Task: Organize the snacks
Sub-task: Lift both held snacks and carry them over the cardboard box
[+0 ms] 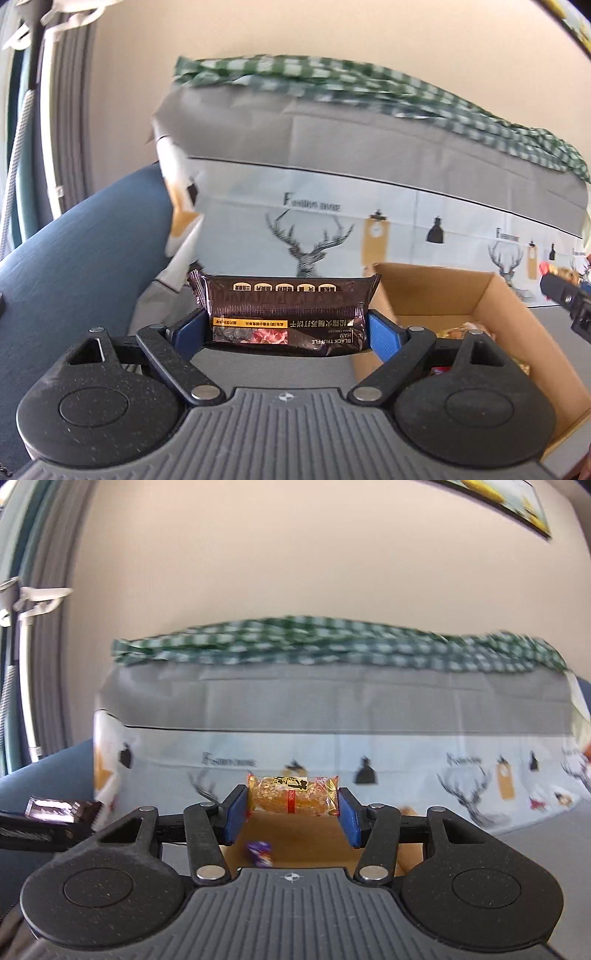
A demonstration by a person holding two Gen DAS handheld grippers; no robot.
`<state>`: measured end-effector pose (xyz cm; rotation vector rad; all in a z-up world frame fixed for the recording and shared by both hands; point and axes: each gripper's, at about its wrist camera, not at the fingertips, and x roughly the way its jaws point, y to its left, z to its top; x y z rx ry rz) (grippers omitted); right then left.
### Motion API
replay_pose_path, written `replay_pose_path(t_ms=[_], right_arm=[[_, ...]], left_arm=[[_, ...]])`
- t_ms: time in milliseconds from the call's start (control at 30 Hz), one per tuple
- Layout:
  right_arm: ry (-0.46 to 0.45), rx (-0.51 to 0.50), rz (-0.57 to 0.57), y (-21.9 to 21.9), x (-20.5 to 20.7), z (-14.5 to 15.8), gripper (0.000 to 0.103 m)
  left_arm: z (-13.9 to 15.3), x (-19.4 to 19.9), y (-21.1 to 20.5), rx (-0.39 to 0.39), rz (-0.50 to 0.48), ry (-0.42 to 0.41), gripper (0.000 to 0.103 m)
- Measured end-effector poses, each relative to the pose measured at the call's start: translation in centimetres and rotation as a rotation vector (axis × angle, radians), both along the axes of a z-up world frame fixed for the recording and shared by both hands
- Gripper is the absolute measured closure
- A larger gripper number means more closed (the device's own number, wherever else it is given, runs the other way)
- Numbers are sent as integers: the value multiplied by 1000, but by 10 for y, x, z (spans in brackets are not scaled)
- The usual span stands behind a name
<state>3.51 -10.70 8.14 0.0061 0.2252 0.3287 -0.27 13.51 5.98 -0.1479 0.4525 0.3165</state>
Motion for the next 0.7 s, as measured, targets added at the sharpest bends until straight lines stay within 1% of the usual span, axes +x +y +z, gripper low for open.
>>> replay_pose_path(t_ms=[33,100,333,533,700], right_arm=[[24,13,-21,-10,4,-3,49],[36,36,-45,-26,9,-5,49],[24,-13,-50,-55,16,-12,49],[23,-53,-43,-68,20,-18,49],[23,-64,-47,-78,22,-21,49]], left_arm=[[1,1,-6,5,-11,-10,11],[2,5,-17,17,-36,-30,11],[4,17,-54,31,-109,-96,11],[-2,28,-85,54,-208,-146,11],[-11,38,-108,63,-277,-147,11]])
